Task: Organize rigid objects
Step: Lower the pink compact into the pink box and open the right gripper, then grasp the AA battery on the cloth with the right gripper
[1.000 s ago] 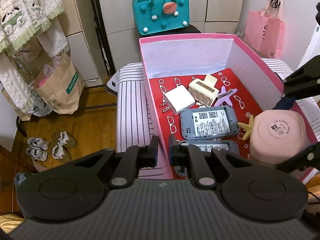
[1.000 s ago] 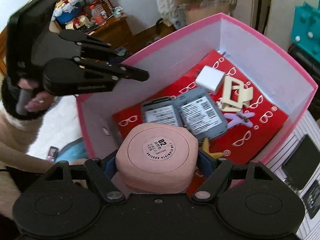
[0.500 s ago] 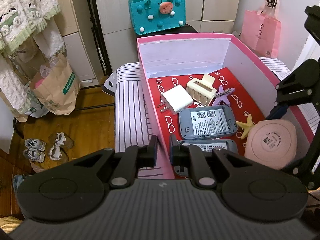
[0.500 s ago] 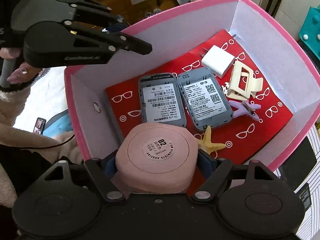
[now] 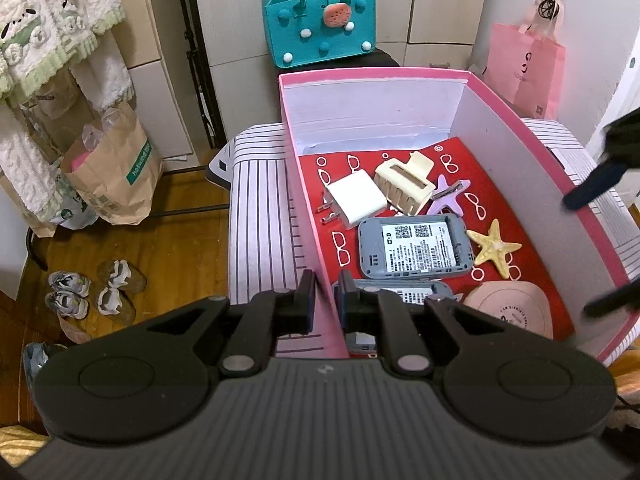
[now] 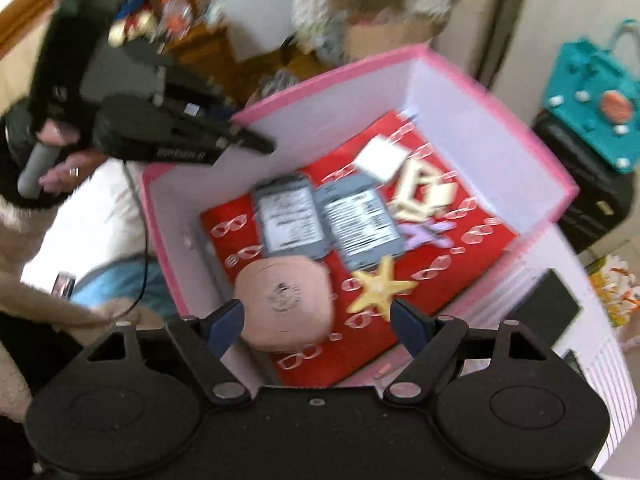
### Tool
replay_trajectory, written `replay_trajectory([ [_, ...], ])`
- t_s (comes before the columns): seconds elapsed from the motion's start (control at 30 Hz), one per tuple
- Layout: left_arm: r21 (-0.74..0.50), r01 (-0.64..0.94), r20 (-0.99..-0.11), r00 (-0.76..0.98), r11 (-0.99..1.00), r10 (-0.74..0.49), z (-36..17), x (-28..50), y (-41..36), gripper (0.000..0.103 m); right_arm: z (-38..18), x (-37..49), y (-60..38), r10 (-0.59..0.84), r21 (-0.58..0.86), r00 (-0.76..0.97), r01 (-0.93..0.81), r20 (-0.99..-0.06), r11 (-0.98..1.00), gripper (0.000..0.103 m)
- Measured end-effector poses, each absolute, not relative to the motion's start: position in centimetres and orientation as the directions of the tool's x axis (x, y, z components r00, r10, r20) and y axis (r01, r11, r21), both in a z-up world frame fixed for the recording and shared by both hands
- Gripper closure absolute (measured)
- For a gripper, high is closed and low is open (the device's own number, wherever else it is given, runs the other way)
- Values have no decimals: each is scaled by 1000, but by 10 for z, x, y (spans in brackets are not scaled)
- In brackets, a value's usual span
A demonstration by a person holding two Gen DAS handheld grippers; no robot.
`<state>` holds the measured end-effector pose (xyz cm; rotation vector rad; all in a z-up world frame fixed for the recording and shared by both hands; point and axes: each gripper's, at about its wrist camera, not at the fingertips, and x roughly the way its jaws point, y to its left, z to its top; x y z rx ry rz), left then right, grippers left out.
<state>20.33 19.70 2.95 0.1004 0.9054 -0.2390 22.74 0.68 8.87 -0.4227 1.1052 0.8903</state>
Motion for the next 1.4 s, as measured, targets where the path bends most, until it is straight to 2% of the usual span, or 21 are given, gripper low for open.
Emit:
replay_trajectory([
  [0.13, -15, 240, -788, 595, 971, -160, 29, 203, 196, 93, 106, 222, -41, 504, 121, 319, -741, -803, 661, 20],
  [0.27, -14, 230, -790, 594, 973, -152, 29, 203, 195, 93, 96, 219, -89, 568, 142, 455, -681, -686, 718, 20],
  [0.4, -8, 222, -794, 591, 975, -142, 30, 203, 194, 94, 57, 215, -118, 512, 90, 563, -611, -649, 786, 20],
  [0.57, -3, 207, -798, 589, 978, -127, 30, 204, 192, 94, 5, 211, -135, 472, 86, 581, -567, -663, 819, 21],
  [0.77, -1, 187, -805, 582, 982, -112, 28, 205, 191, 95, -24, 215, -142, 477, 94, 589, -561, -652, 822, 36],
  [1.0, 1, 174, -816, 570, 985, -100, 25, 206, 189, 95, -36, 219, -148, 492, 89, 582, -584, -647, 807, 38],
  [1.2, -1, 168, -817, 569, 986, -98, 25, 205, 190, 96, -42, 223, -139, 466, 4, 601, -610, -650, 792, 41],
  [1.3, -2, 168, -817, 569, 986, -98, 25, 205, 190, 96, -43, 227, -140, 476, 31, 600, -601, -643, 799, 41],
  [1.33, -2, 167, -817, 569, 986, -98, 25, 204, 190, 96, -42, 226, -140, 475, 31, 602, -598, -642, 801, 45],
  [1.37, 0, 168, -816, 569, 986, -97, 25, 205, 190, 96, -42, 226, -139, 468, 22, 607, -596, -642, 803, 56],
  [1.4, 0, 168, -816, 570, 986, -97, 25, 205, 190, 96, -41, 225, -139, 467, 20, 609, -595, -642, 803, 56],
])
